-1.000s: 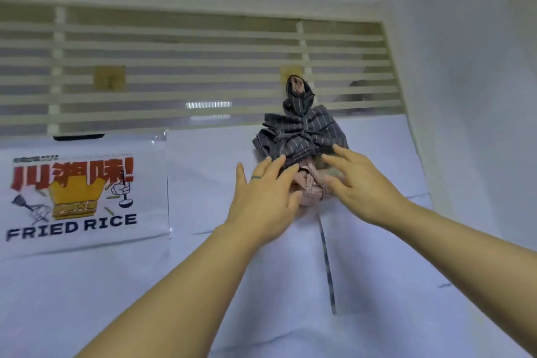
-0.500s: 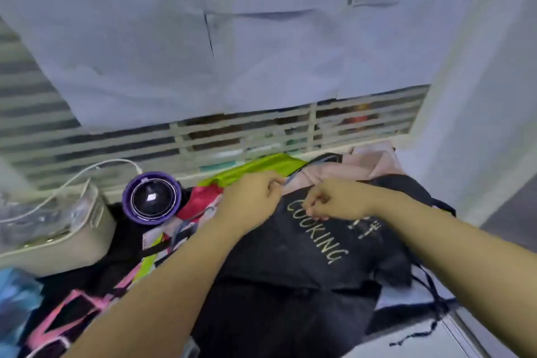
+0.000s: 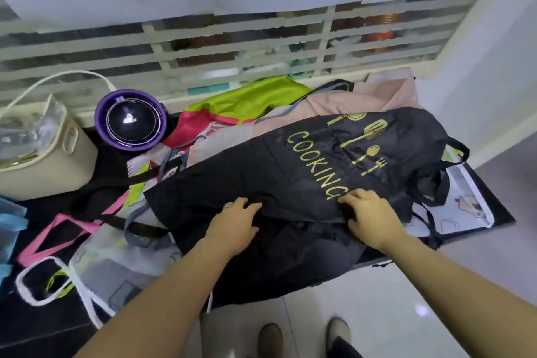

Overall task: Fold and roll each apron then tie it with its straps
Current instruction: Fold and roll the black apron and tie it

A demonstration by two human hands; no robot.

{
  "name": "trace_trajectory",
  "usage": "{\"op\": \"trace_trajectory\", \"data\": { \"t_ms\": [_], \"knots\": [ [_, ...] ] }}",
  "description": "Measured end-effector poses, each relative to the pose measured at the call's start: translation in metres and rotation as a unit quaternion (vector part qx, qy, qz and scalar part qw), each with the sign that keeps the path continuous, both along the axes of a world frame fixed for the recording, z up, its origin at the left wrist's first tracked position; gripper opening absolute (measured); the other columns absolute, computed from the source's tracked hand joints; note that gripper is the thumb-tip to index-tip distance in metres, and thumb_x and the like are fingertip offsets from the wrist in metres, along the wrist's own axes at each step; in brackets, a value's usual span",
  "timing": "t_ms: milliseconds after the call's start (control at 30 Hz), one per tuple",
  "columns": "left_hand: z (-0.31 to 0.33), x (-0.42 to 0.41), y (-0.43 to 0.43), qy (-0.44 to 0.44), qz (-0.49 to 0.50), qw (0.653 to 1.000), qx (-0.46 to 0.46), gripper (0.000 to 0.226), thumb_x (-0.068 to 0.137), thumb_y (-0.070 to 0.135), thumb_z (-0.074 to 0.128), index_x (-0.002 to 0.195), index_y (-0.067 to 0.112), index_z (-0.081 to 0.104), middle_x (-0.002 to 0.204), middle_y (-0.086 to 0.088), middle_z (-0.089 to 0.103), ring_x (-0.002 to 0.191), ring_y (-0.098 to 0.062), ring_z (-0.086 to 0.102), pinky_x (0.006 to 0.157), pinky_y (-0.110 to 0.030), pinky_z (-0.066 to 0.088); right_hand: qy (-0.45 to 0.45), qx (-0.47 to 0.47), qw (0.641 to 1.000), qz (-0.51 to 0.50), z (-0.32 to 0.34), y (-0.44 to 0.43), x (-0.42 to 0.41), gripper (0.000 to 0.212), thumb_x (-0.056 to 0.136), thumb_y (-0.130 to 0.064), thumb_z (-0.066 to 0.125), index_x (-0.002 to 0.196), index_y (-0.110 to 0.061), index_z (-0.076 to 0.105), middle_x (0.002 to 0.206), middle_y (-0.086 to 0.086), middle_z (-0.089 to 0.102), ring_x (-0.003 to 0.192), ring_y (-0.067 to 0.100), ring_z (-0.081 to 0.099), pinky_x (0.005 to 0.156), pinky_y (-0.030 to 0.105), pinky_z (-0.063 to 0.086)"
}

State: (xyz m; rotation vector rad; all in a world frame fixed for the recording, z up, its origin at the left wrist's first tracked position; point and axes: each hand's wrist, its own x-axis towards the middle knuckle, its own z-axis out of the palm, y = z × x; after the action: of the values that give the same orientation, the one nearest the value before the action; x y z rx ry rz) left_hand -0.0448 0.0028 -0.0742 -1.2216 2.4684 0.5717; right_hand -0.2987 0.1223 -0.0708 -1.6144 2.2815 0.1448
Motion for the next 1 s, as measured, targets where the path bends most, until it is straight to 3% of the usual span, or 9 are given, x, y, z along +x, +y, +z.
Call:
{"op": "trace_trajectory", "data": {
  "t_ms": [167, 300, 400, 500, 567, 700, 833, 900, 1000],
  "knots": [
    [-0.002, -0.006, 0.000, 0.031, 0.031, 0.997, -0.055, 0.036, 0.099, 0.030, 0.048, 0.134, 0.022, 0.046, 0.136, -0.003, 0.045, 0.120, -0.025, 0.045, 0.090, -0.035, 0.048, -0.016, -0.193, 0.946, -0.261, -0.005, 0.016, -0.008, 0.026, 0.085, -0.019, 0.067, 0.110, -0.014, 0.067, 0.123, 0.013, 0.053, 0.112, 0.038, 0.044, 0.090, 0.041, 0.039],
    [-0.003, -0.007, -0.003, 0.072, 0.053, 0.993, -0.077, 0.018, 0.099, 0.025, 0.046, 0.113, 0.018, 0.055, 0.119, -0.002, 0.054, 0.103, -0.023, 0.051, 0.075, -0.031, 0.046, -0.281, -0.261, 0.694, -0.609, 0.001, 0.005, -0.004, 0.063, 0.081, -0.019, 0.072, 0.136, -0.010, 0.042, 0.135, 0.019, 0.046, 0.117, 0.036, 0.049, 0.097, 0.042, 0.042],
    [0.004, -0.008, -0.003, 0.084, 0.066, 0.990, -0.094, 0.016, 0.099, 0.026, 0.045, 0.109, 0.020, 0.056, 0.113, 0.001, 0.056, 0.098, -0.020, 0.055, 0.077, -0.031, 0.042, -0.454, -0.292, 0.548, -0.639, 0.000, -0.005, -0.001, 0.060, 0.085, -0.012, 0.070, 0.136, -0.011, 0.038, 0.107, 0.013, 0.058, 0.087, 0.029, 0.060, 0.078, 0.034, 0.050],
    [0.019, -0.007, 0.001, 0.047, 0.035, 0.978, -0.200, 0.018, 0.098, 0.035, 0.042, 0.107, 0.029, 0.057, 0.108, 0.009, 0.058, 0.100, -0.016, 0.055, 0.089, -0.033, 0.033, -0.498, -0.268, 0.541, -0.622, 0.013, -0.016, -0.004, 0.009, 0.091, -0.013, 0.063, 0.088, -0.012, 0.054, 0.073, 0.005, 0.051, 0.057, 0.015, 0.045, 0.054, 0.023, 0.040],
    [0.033, -0.003, 0.004, 0.055, 0.012, 0.973, -0.222, 0.015, 0.097, 0.038, 0.042, 0.102, 0.032, 0.055, 0.104, 0.012, 0.057, 0.101, -0.014, 0.054, 0.091, -0.033, 0.032, -0.510, -0.266, 0.556, -0.599, 0.031, -0.020, -0.010, 0.019, 0.093, -0.017, 0.060, 0.075, -0.014, 0.054, 0.067, 0.002, 0.050, 0.051, 0.013, 0.040, 0.047, 0.024, 0.035],
    [0.067, -0.002, 0.007, 0.060, -0.086, 0.994, -0.015, 0.007, 0.095, 0.033, 0.050, 0.088, 0.030, 0.051, 0.099, 0.011, 0.053, 0.096, -0.013, 0.056, 0.089, -0.030, 0.042, -0.575, -0.321, 0.550, -0.513, 0.098, -0.033, -0.006, 0.011, 0.093, -0.013, 0.052, 0.085, -0.012, 0.059, 0.067, 0.003, 0.063, 0.059, 0.018, 0.056, 0.050, 0.027, 0.043],
    [0.116, -0.015, 0.014, 0.109, -0.151, 0.967, 0.175, 0.010, 0.090, 0.029, 0.061, 0.095, 0.024, 0.068, 0.085, 0.023, 0.059, 0.082, 0.004, 0.056, 0.081, -0.019, 0.046, -0.661, -0.339, 0.536, -0.401, 0.174, -0.046, 0.008, 0.010, 0.088, -0.014, 0.050, 0.084, -0.008, 0.057, 0.070, 0.005, 0.060, 0.063, 0.021, 0.057, 0.061, 0.027, 0.047],
    [0.147, -0.020, 0.010, 0.212, -0.092, 0.951, 0.204, 0.010, 0.090, 0.026, 0.064, 0.099, 0.026, 0.066, 0.077, 0.026, 0.063, 0.074, 0.012, 0.057, 0.074, -0.007, 0.042, -0.701, -0.330, 0.545, -0.320, 0.211, -0.046, 0.011, 0.018, 0.082, -0.013, 0.052, 0.099, -0.008, 0.052, 0.084, 0.009, 0.053, 0.073, 0.024, 0.054, 0.067, 0.033, 0.047],
    [0.184, -0.017, -0.014, 0.388, 0.030, 0.913, 0.127, 0.031, 0.091, 0.021, 0.062, 0.119, 0.030, 0.051, 0.113, 0.015, 0.057, 0.100, 0.007, 0.056, 0.083, -0.005, 0.040, -0.751, -0.292, 0.556, -0.202, 0.265, -0.038, 0.015, 0.041, 0.055, -0.013, 0.066, 0.095, -0.005, 0.059, 0.083, 0.009, 0.057, 0.068, 0.024, 0.057, 0.061, 0.027, 0.050]
  ]
}}
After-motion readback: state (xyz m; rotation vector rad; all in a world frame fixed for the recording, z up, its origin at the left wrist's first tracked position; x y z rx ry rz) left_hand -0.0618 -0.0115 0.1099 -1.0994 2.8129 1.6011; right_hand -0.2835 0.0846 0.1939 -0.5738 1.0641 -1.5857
